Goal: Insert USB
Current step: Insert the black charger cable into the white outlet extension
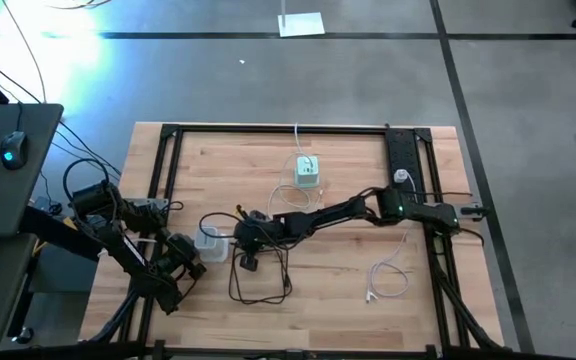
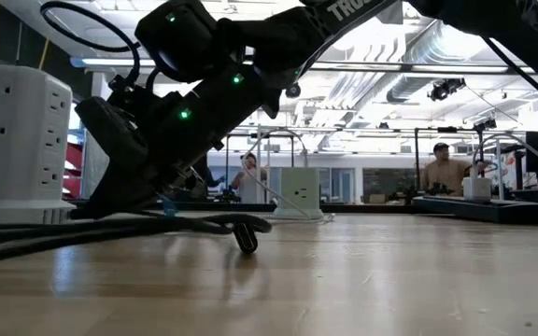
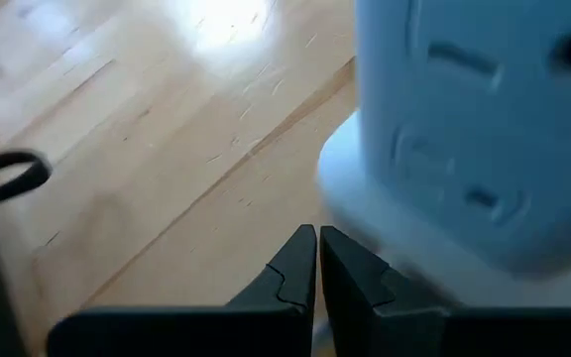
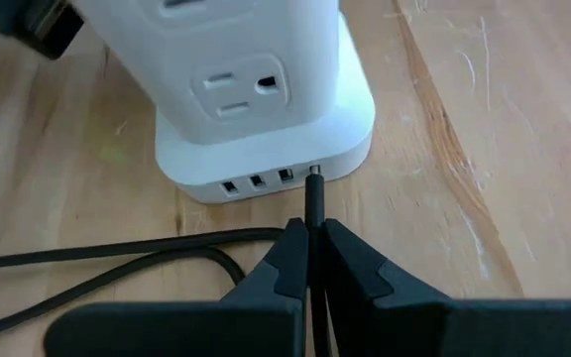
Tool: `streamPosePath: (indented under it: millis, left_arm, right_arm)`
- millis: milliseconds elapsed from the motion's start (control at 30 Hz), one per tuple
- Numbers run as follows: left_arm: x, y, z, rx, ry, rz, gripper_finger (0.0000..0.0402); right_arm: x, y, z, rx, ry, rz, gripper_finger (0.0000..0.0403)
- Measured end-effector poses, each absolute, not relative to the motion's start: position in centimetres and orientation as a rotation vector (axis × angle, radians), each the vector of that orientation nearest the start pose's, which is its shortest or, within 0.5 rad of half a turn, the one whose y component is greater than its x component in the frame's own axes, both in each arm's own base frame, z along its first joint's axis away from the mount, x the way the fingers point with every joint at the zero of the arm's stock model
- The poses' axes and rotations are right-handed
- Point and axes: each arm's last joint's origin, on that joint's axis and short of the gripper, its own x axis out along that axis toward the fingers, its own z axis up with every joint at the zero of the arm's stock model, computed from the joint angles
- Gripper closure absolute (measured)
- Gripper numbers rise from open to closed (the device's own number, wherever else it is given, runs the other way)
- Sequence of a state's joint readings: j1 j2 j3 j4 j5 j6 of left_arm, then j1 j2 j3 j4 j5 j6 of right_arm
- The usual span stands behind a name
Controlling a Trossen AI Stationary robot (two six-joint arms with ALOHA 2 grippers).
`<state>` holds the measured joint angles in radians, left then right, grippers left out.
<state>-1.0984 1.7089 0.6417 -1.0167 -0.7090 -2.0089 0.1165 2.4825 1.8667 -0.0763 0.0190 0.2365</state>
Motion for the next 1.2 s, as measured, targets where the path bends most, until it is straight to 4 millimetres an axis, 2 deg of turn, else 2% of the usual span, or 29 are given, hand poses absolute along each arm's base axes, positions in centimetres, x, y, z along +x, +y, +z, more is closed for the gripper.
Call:
streamPosePath:
  millis: [233, 433, 800, 900, 1033, 1200]
  left_arm:
    - [10.1, -14.6, 9.1, -0.136, 0.732, 0.818, 0.0401]
    - [9.9, -14.4, 8.8, -0.169, 0.718, 0.816, 0.0401]
    - [9.9, -14.5, 8.7, -0.173, 0.721, 0.81, 0.0401]
    - [9.8, -14.5, 8.8, -0.169, 0.742, 0.821, 0.0401]
    - [9.5, -14.9, 9.6, -0.151, 0.808, 0.879, 0.0401]
    - [9.2, -15.9, 11.6, -0.131, 0.898, 0.94, 0.0401]
  right_arm:
    - [53.5, 6.3, 11.1, 0.163, 0.682, 0.027, 0.0403]
    - [53.7, 6.4, 9.3, 0.192, 0.688, 0.032, 0.0403]
    - [53.8, 6.6, 9.6, 0.173, 0.679, 0.02, 0.0397]
    - [54.0, 6.6, 10.0, 0.169, 0.664, 0.027, 0.0369]
    - [53.7, 6.7, 10.8, 0.137, 0.68, 0.053, 0.0299]
    - [52.8, 6.7, 14.6, 0.063, 0.702, 0.088, 0.0225]
